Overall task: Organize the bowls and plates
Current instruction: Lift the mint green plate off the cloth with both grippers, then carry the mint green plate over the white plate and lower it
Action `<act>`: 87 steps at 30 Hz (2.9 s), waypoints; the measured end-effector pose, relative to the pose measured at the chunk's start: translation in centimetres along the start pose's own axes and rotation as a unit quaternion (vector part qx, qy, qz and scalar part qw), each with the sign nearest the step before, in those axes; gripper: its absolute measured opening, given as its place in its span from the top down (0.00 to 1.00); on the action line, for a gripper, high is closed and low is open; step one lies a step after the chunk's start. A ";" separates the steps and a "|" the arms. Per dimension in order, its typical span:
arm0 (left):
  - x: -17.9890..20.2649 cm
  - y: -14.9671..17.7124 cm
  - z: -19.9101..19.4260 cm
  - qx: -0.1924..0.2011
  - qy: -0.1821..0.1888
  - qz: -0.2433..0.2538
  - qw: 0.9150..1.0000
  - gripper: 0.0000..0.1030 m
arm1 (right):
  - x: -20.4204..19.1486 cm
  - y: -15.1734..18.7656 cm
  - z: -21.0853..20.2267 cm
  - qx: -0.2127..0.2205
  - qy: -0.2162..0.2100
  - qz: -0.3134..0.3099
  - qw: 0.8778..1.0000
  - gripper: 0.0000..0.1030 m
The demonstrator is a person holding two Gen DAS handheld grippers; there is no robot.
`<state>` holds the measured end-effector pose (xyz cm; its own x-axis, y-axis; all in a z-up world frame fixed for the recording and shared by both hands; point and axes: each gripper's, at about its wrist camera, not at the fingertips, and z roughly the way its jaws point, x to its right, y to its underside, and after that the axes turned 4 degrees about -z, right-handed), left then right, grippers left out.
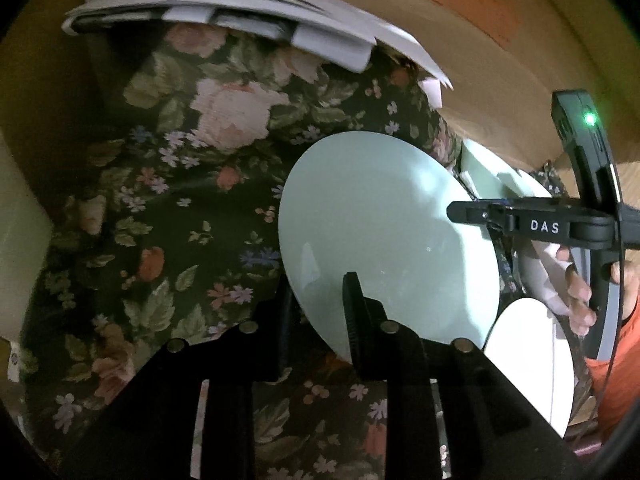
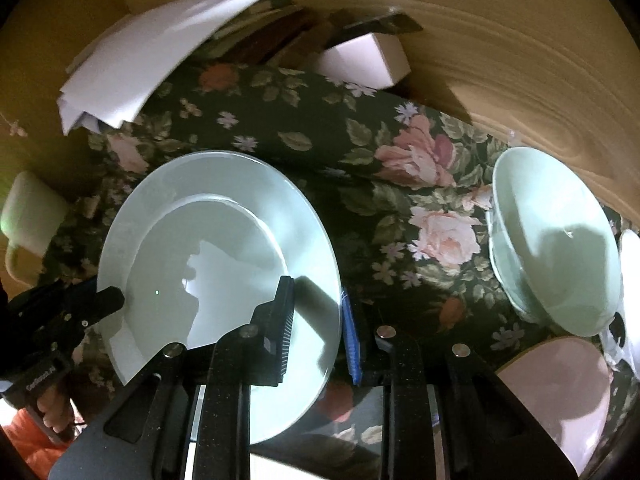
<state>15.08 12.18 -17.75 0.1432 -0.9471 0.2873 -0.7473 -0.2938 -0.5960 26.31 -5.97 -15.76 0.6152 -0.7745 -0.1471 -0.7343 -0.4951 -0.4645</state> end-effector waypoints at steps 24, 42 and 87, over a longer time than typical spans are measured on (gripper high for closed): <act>0.6 1.1 -4.8 0.046 -0.010 0.000 0.999 0.77 | -2.9 2.8 -7.1 0.078 0.002 0.002 0.997 0.80; 3.7 4.1 -7.0 0.054 0.004 0.025 0.998 0.77 | -1.4 7.5 -9.5 0.103 0.017 0.032 0.994 0.80; 8.8 10.3 -5.9 0.002 0.013 0.080 0.997 0.77 | 0.4 18.5 -10.5 0.129 0.033 0.122 0.983 0.80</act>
<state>4.81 1.53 -16.96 0.0061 -0.9783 0.2069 -0.7569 -0.1397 -0.6384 9.99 -19.58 -15.25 0.4023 -0.8865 -0.2284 -0.7556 -0.1807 -0.6296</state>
